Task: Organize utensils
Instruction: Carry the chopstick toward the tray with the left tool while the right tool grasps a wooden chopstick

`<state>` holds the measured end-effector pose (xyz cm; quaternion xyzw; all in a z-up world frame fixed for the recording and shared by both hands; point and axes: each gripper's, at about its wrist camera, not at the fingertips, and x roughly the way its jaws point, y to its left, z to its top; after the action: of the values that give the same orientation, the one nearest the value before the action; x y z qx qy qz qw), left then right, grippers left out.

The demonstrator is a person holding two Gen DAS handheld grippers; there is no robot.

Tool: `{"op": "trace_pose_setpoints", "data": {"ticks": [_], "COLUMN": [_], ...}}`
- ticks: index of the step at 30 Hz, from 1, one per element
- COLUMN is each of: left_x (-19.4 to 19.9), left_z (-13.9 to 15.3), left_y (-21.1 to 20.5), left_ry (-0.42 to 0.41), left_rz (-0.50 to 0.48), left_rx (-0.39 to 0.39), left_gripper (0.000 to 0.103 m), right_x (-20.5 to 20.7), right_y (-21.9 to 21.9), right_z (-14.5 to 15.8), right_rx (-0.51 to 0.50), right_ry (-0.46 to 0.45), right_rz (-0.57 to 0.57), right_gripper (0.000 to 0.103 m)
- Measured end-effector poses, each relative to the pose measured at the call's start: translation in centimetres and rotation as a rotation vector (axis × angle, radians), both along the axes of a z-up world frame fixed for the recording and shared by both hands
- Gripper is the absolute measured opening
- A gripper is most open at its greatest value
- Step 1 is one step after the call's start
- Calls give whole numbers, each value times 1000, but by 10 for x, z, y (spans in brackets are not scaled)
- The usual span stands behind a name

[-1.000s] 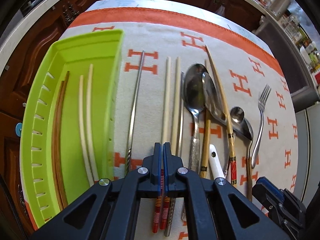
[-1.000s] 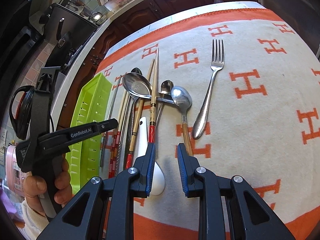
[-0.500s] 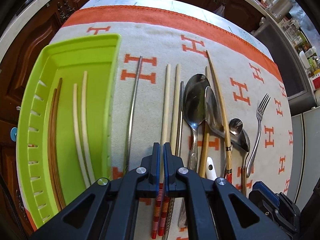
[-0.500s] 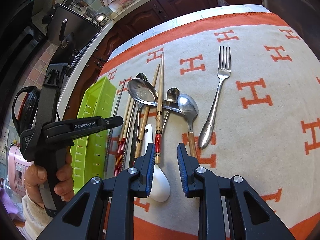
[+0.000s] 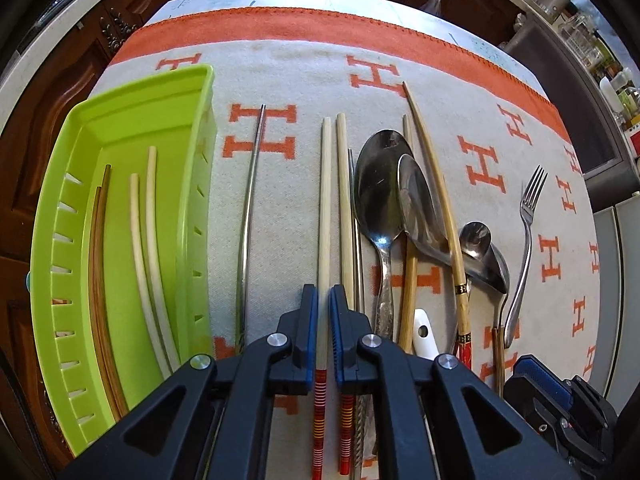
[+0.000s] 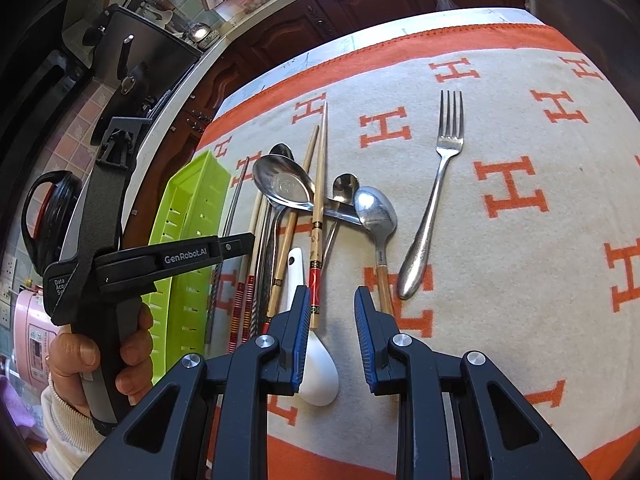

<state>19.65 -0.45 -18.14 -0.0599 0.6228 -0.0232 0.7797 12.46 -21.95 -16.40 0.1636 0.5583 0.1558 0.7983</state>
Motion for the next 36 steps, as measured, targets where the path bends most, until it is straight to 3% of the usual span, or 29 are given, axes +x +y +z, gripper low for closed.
{"op": "trace_pose_setpoints", "data": {"ticks": [4,11,18,24,30,36], "left_x": [-5,-21,-48,-67,-67,-66], "left_z": [1,12,66,104,85,53], "left_y": [-3,16,46,82,122,124], "left_ry": [-44,-73,-163,-221,-185,-130], "left_rz": [-6,35,49,81,155,131], "left_rx": [19,-45,-88,-49,4,50], "left_gripper": [3,3,3,3,3,4], "right_x": [6,27,44,55,58,55], "right_y": [6,22,44,65,76,73], "right_z": [-1,-13,-16,-20,-26,-18], "right_rx": [-12,-50,-115,-219,-327,-296], "right_ry": [-1,24,2,-33,-53,-59], "right_rz": [15,58,96,128,137,102], "right_gripper": [23,23,23,23,9,7]}}
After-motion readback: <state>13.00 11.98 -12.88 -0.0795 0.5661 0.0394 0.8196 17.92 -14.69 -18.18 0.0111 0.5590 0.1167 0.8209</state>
